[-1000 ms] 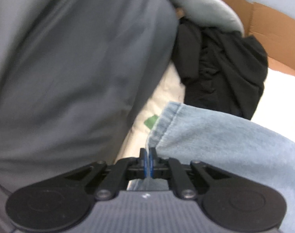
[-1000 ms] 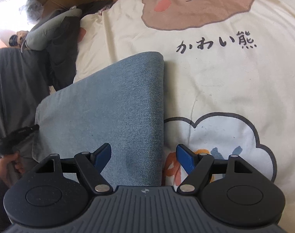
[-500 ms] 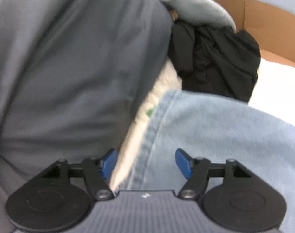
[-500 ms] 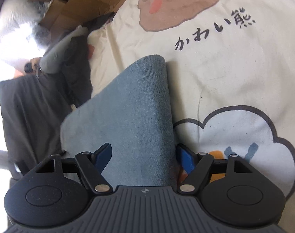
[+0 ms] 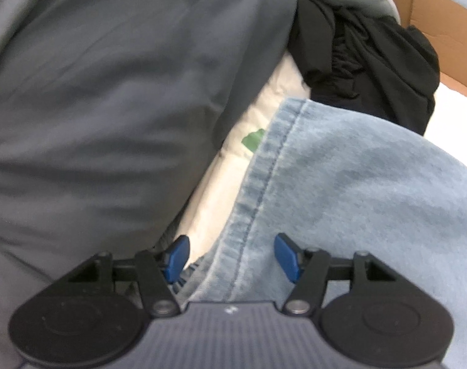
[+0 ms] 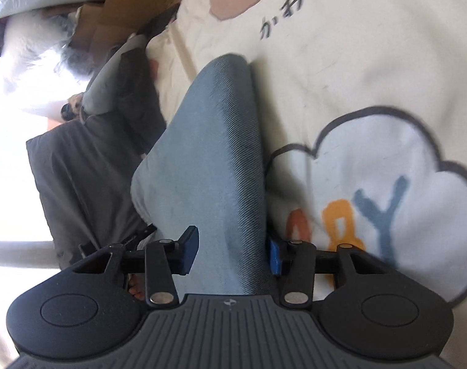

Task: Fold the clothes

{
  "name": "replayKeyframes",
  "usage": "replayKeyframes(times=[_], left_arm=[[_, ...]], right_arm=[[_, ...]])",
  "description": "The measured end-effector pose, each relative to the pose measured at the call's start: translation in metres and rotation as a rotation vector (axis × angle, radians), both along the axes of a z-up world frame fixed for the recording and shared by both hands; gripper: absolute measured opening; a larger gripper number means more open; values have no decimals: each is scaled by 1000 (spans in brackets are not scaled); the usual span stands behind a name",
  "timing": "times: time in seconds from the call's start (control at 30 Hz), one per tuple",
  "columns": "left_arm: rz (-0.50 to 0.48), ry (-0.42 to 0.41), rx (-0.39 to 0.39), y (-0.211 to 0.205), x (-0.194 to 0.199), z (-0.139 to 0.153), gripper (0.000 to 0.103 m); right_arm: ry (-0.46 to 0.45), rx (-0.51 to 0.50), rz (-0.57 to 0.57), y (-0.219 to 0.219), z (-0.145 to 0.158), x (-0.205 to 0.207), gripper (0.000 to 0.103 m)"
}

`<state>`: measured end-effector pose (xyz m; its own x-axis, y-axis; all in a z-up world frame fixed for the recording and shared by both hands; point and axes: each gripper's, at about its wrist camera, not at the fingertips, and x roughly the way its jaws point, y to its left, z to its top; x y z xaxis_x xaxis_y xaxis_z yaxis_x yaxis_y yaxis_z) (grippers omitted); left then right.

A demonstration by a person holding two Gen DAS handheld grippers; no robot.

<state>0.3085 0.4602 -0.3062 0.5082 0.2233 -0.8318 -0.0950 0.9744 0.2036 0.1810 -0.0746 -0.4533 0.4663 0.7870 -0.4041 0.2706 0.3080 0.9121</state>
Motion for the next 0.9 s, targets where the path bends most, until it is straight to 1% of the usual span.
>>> replayKeyframes(times=[0.13,0.23,0.27,0.33,0.37,0.4,0.47,0.53,0.67,0.77,0.83,0.9], left_arm=[[3,2,-4,1,1,-3,65],[18,1,-14,3,1,-5,69],[20,1,-16,4,1,-5,70],[24,3,-20,6,1,-5,71],[24,4,-19,6,0,-5,71],[24,6,-15,5,0,-4,71],[25,11,1,1,-1,-3,71],[26,20,22,-5,0,-1,71],[28,39,64,-17,0,3,65],[17,60,86,-25,-5,6,65],[25,76,88,-30,-11,8,66],[30,85,98,-38,-20,11,66]], right_arm=[[-14,19,35,19,-2,13,50],[-27,35,67,33,-2,24,50],[-25,30,72,36,-2,26,48],[-19,20,82,42,-3,29,25],[-11,5,79,41,-5,28,12],[-5,3,68,41,-7,26,9],[-2,16,48,40,-4,22,7],[-22,4,44,39,6,20,6],[-62,-32,57,40,33,23,5],[-51,-27,51,34,42,25,5],[-38,-26,44,28,46,26,5],[-39,-40,57,21,57,26,4]])
